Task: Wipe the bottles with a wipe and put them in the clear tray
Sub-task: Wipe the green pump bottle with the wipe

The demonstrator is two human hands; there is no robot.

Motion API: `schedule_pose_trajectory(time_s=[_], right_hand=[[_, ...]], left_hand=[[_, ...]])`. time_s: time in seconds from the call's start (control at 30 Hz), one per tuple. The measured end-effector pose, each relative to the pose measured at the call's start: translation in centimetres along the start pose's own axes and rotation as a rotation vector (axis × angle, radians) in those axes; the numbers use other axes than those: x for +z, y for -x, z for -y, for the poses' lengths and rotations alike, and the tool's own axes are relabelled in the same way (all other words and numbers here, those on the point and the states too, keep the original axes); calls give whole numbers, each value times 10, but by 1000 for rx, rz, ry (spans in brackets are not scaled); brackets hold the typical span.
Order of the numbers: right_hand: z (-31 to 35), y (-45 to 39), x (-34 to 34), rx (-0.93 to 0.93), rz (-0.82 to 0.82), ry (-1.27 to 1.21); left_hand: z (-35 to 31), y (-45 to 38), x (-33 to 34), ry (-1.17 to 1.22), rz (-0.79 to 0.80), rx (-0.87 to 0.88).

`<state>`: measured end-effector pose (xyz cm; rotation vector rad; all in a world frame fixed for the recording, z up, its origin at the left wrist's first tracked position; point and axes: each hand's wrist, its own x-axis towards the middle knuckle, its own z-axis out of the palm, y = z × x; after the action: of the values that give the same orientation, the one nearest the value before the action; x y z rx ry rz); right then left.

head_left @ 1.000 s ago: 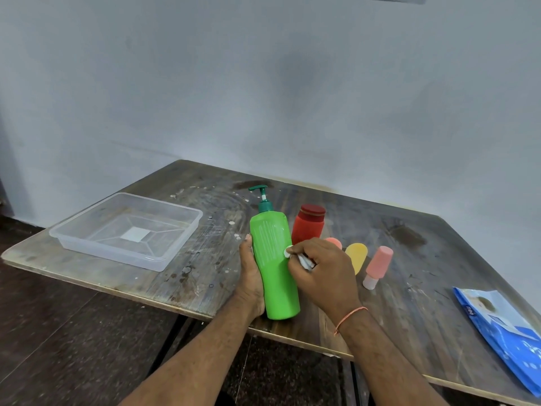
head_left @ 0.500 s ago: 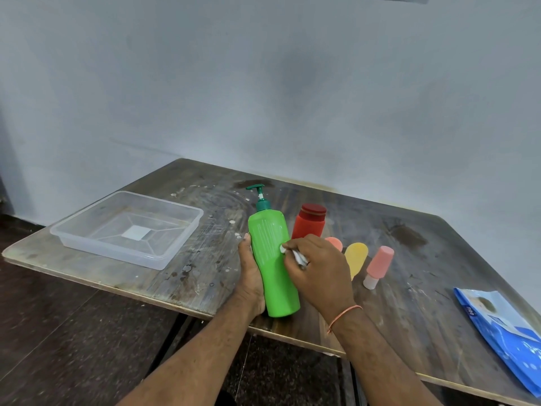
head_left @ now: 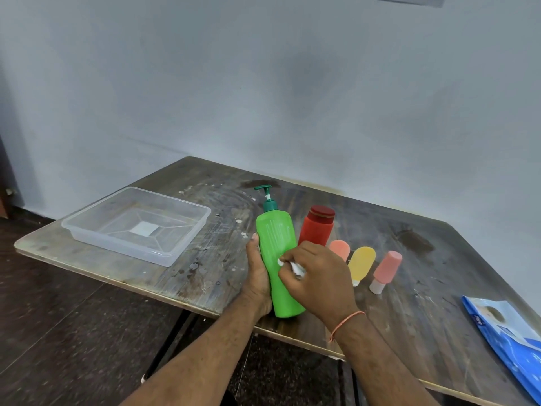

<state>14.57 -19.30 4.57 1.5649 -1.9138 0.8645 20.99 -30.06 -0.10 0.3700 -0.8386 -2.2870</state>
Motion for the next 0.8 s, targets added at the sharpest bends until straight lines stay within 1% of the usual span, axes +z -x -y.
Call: schedule_pose_trajectory(time_s=[0.1,0.27,0.4,0.57,0.7,0.8], right_hand=[[2,-3,4,37,-48,37],[9,4,6,-48,10,58],[10,-3,6,-9,-37,98],[19,0,7,-77,36,114],[18,-5,5,-35,1,128],[26,-4,9,-55,4,148]], left_hand=[[-1,2,0,1,11,-15],[-1,4,-1,11,12,12],[-2,6,2,14,27,16],[-1,8,0,12,38,22],[-2,9,2,0,48,22],[-2,9,1,15,53,30]])
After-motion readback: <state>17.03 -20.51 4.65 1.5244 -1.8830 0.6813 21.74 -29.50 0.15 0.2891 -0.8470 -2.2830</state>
